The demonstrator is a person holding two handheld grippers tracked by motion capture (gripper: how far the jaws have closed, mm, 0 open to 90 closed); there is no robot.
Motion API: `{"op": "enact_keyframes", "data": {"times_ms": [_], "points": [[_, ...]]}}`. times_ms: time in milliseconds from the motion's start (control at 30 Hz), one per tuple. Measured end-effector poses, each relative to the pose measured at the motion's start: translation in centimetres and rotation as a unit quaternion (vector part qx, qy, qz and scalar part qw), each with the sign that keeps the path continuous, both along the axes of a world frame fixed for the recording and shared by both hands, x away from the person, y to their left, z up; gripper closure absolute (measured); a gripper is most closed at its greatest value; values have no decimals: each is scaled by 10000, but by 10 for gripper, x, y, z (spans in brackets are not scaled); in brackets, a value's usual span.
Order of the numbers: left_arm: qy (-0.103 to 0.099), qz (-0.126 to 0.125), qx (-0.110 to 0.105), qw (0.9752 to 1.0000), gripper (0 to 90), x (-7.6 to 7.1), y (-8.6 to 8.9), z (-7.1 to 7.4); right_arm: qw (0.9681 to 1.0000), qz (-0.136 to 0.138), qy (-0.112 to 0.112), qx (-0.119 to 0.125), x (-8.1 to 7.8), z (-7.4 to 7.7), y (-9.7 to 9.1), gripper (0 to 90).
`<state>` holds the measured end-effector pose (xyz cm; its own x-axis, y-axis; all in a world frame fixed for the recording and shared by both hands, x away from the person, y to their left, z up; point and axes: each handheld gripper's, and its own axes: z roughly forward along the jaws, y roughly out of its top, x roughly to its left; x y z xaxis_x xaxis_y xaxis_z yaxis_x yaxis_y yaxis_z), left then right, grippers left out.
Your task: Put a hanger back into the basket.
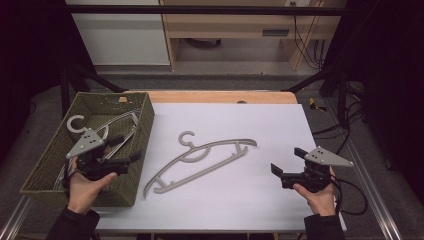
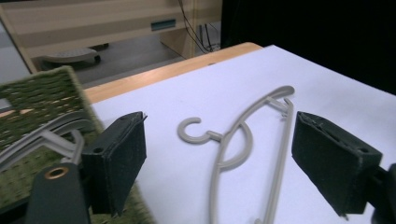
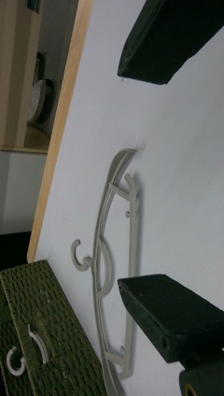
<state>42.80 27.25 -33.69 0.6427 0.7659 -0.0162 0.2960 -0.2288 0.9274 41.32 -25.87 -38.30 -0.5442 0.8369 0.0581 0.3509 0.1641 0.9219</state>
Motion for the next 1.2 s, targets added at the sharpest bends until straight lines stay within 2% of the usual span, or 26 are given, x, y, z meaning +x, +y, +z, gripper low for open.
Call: {"op": "enact_keyframes", "data": {"times_ms": [200, 300, 567, 600, 733, 933, 1033, 1167, 1200], "points": [[89, -290, 206, 9993, 162, 5, -32, -6, 10000, -4, 7, -6, 0, -1, 1, 19], [199, -404, 287, 9986, 162, 10, -48, -13, 10000, -10, 19, -8, 0, -1, 0, 19], [502, -613, 655, 9947, 134, 26, -84, -33, 10000, 20, -25, -14, -1, 1, 1, 19], [542, -610, 717, 9941, 128, 28, -87, -36, 10000, 19, -28, -22, -2, 1, 1, 18], [831, -577, 739, 9921, 121, 39, -95, -48, 10000, 39, -27, -19, -1, 0, 2, 19], [928, -346, 1106, 9889, 163, 49, -103, -67, 10000, 48, 15, -14, 0, -1, 4, 19], [1034, -286, 1367, 9848, 172, 54, -107, -77, 10000, 70, 19, -39, 0, -1, 5, 18], [1237, -215, 1403, 9821, 208, 60, -108, -90, 10000, 59, 28, -41, 1, -2, 5, 19], [1317, -245, 1478, 9799, 215, 62, -108, -93, 9999, 80, 32, -54, 1, -3, 5, 19]]}}
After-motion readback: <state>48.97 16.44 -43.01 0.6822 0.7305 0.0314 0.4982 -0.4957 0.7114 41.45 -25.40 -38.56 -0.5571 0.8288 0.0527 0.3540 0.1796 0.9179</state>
